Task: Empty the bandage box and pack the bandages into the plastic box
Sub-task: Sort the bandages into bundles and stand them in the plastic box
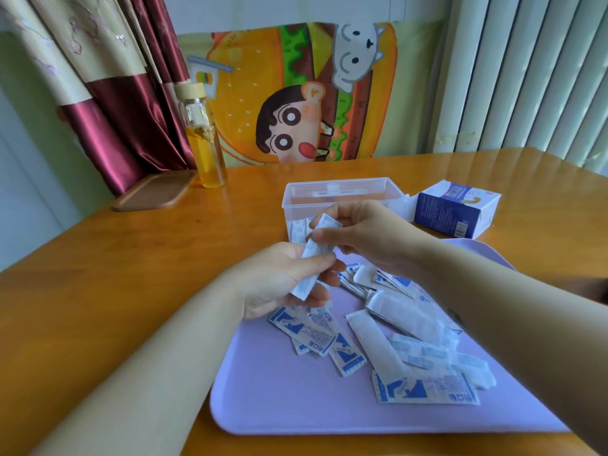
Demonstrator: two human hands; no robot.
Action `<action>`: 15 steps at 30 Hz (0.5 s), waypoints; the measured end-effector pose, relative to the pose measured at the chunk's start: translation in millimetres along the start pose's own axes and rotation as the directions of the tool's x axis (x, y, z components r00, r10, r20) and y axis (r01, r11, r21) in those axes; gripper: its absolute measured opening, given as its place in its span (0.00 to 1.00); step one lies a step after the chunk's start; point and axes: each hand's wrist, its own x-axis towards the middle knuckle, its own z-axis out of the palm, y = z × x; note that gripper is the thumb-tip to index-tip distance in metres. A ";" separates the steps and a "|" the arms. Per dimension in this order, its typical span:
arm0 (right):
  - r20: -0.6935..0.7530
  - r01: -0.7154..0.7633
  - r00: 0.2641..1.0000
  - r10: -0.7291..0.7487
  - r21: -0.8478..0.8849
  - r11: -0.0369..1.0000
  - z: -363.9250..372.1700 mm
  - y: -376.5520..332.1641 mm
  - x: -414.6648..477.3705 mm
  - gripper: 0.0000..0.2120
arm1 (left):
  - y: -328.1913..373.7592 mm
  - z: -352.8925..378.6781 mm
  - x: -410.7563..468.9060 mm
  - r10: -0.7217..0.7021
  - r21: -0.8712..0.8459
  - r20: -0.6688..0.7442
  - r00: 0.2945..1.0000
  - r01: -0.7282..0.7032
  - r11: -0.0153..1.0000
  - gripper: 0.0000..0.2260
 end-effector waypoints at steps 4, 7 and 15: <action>-0.048 -0.032 0.999 0.020 -0.267 0.963 -8.4 6.5 10.5 0.03 | -10.2 -21.6 -1.1 0.112 0.537 -0.139 0.984 -0.020 0.843 0.11; -0.027 -0.085 0.996 0.081 -0.415 0.906 -6.8 11.6 18.3 0.09 | -19.7 -31.6 -4.4 0.183 0.760 -0.198 0.963 0.033 0.649 0.19; 0.062 0.031 0.998 0.021 -0.725 0.688 7.7 12.1 20.8 0.20 | -24.6 -25.7 0.3 0.048 0.929 -0.080 0.996 0.057 0.366 0.31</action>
